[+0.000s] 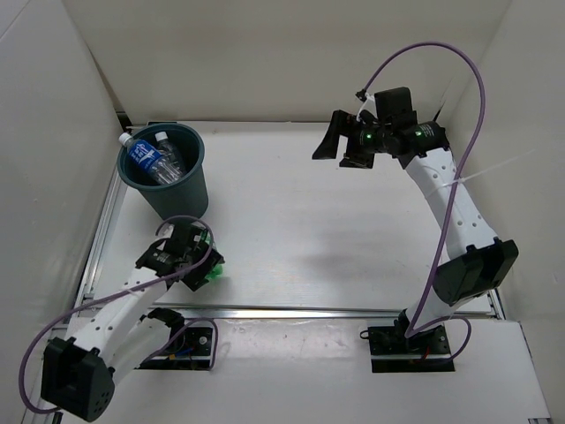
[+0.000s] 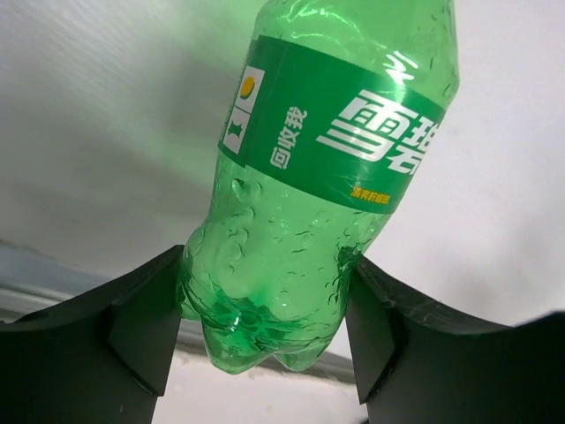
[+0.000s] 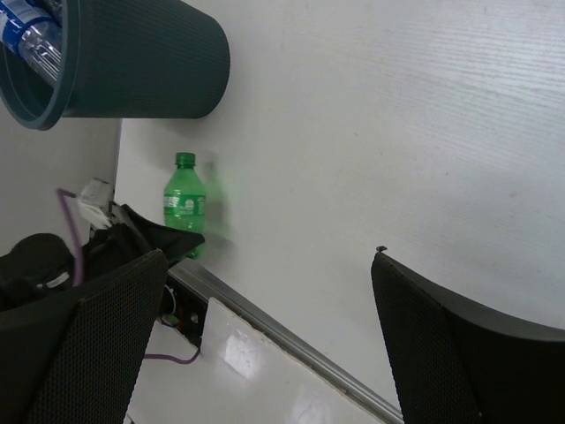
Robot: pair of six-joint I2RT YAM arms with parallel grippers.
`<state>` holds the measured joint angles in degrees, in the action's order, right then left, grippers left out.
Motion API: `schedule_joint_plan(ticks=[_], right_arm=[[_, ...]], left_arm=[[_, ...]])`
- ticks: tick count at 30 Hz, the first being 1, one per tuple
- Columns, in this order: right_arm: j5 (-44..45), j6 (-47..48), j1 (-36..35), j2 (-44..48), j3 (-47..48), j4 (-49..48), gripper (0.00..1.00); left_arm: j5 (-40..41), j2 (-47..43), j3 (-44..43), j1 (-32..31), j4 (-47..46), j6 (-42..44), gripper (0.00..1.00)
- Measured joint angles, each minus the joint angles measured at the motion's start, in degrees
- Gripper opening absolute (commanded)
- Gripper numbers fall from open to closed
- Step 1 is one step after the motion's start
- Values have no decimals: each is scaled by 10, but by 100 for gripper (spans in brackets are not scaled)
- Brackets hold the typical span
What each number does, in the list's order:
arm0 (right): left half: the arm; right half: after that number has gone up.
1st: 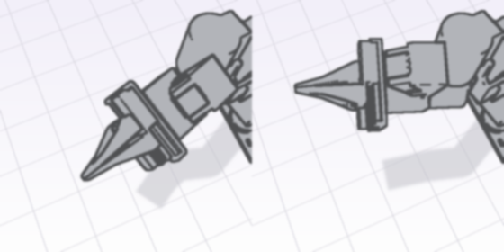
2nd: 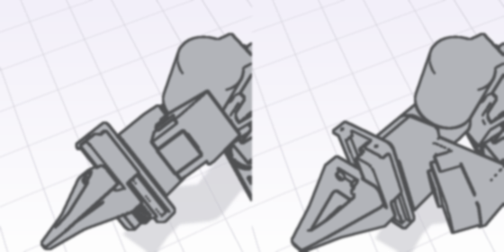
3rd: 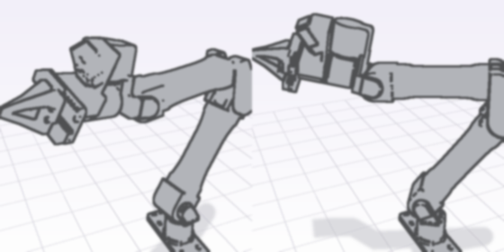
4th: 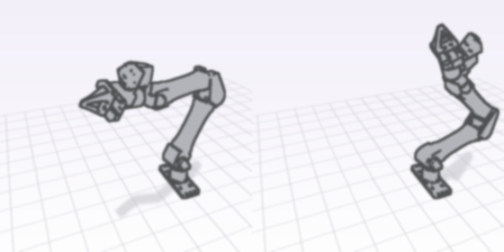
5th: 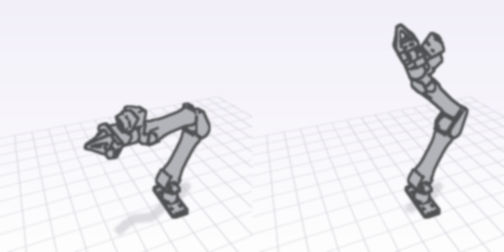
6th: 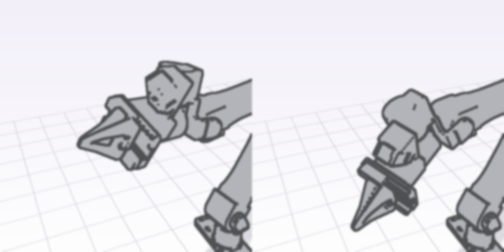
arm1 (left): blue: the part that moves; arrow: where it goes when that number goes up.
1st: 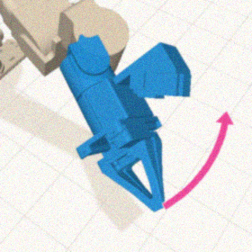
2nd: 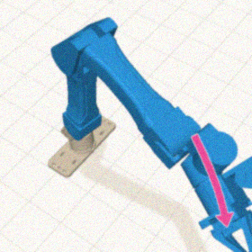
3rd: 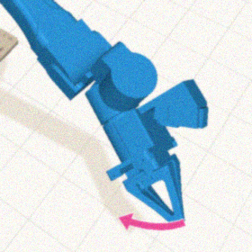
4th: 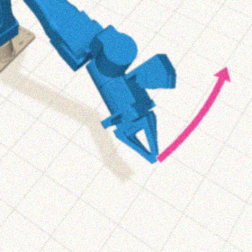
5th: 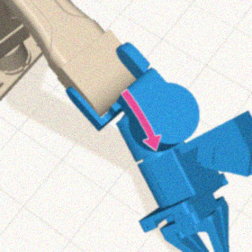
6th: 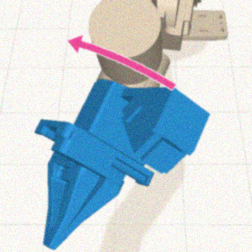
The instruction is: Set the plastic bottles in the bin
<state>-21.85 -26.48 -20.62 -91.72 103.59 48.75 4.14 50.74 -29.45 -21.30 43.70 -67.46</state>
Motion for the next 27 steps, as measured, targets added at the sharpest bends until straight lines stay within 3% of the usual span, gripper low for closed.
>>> schedule_joint_plan(ticks=[6, 13, 18, 21, 24, 27], right_arm=[[0, 0, -2, 2, -19, 5, 100], [-4, -1, -10, 2, -35, 3, 100], [-7, -1, -20, 2, -36, 2, 100], [-8, -1, -24, 2, -37, 0, 100], [-7, 0, -24, 2, -36, -1, 100], [-7, 0, -24, 2, -36, -3, 100]], left_arm=[[18, -57, -141, -39, 118, -22, 28], [39, -61, -389, -47, 222, -3, 27], [48, 34, -568, -47, 246, 66, 28], [79, 123, -687, -44, 237, 134, 35], [95, 210, -782, -7, 214, 205, 37], [81, 267, -810, 67, 181, 254, 37]])
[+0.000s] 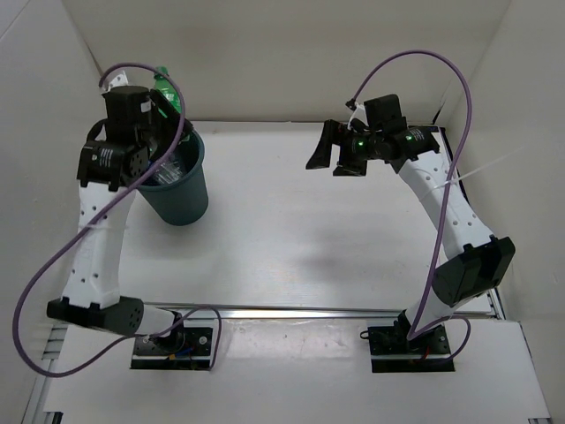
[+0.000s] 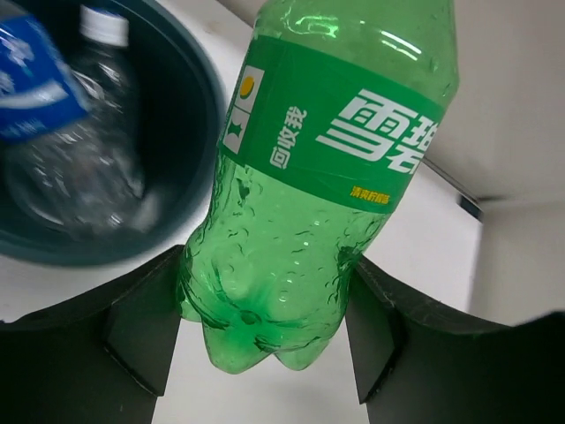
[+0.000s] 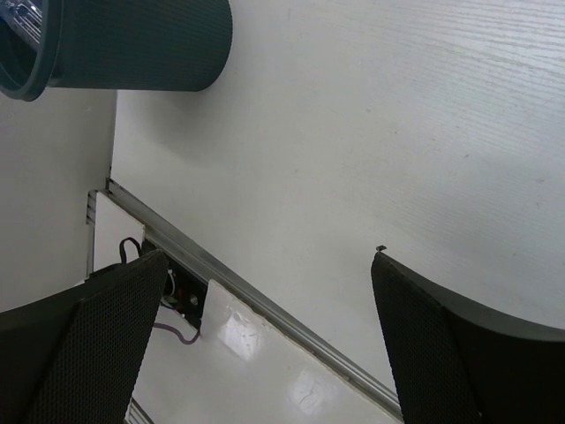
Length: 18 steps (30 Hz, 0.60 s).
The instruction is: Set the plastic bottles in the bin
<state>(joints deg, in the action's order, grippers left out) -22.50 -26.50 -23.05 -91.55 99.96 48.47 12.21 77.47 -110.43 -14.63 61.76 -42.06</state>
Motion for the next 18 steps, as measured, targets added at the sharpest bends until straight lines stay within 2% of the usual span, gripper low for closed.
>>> schedule_joint_plan(ticks=[4, 8, 10, 12, 15, 18], right_arm=[[3, 2, 0, 1, 0, -2, 100], [6, 4, 1, 12, -6, -2, 100], [7, 4, 4, 19, -11, -2, 100], [7, 5, 6, 24, -13, -2, 100], [9, 6, 7, 26, -13, -2, 100], [9, 6, 9, 26, -14, -2, 100]], left_arm=[[-32, 39, 29, 84, -29, 34, 38], [-74, 49, 78, 130, -49, 47, 45], [-94, 49, 106, 142, -61, 53, 60], [-112, 49, 132, 149, -70, 57, 84], [-131, 50, 156, 150, -73, 61, 99], [-138, 45, 158, 150, -79, 65, 99]])
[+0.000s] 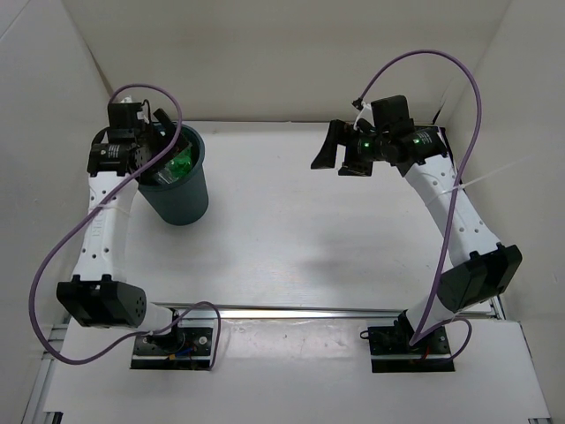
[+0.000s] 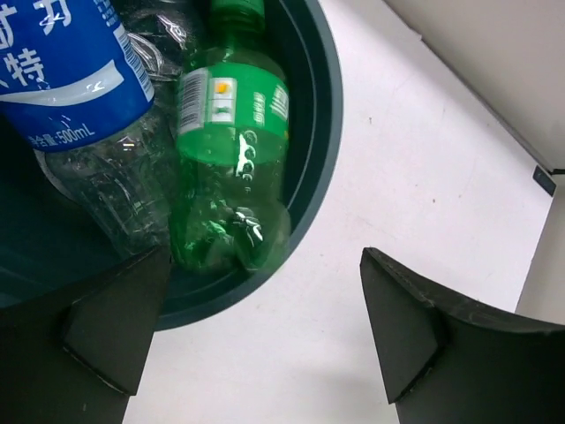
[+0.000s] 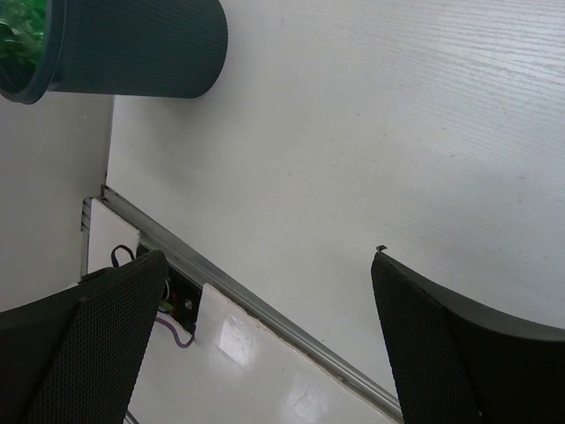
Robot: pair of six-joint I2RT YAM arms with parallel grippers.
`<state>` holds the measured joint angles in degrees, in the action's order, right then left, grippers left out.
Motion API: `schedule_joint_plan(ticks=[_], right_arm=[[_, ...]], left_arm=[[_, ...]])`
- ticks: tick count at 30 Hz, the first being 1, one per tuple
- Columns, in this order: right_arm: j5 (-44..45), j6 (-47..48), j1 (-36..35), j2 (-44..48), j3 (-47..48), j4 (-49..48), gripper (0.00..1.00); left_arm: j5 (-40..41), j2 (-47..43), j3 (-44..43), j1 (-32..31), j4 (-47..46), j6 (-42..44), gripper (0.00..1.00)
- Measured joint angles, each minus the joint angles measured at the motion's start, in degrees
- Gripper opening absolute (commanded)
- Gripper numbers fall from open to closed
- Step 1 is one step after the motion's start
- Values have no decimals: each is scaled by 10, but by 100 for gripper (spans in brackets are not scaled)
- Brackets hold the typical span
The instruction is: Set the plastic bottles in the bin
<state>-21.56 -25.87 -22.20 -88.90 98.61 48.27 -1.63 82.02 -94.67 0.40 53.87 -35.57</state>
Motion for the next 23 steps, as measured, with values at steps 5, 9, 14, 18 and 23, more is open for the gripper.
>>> schedule_joint_plan(ticks=[5, 9, 14, 18, 23], right_arm=[[7, -2, 0, 0, -1, 0, 100], [20, -15, 13, -1, -1, 3, 100], [34, -47, 81, -1, -23, 14, 100], [37, -69, 140, -1, -64, 20, 100], [35, -81, 158, 1, -99, 35, 100]], left_arm=[[29, -47, -1, 0, -3, 31, 99], [103, -142, 32, 0, -24, 47, 99], [240, -341, 196, 0, -35, 31, 99], [346, -475, 323, 0, -30, 0, 99], [416, -575, 421, 0, -21, -19, 99]])
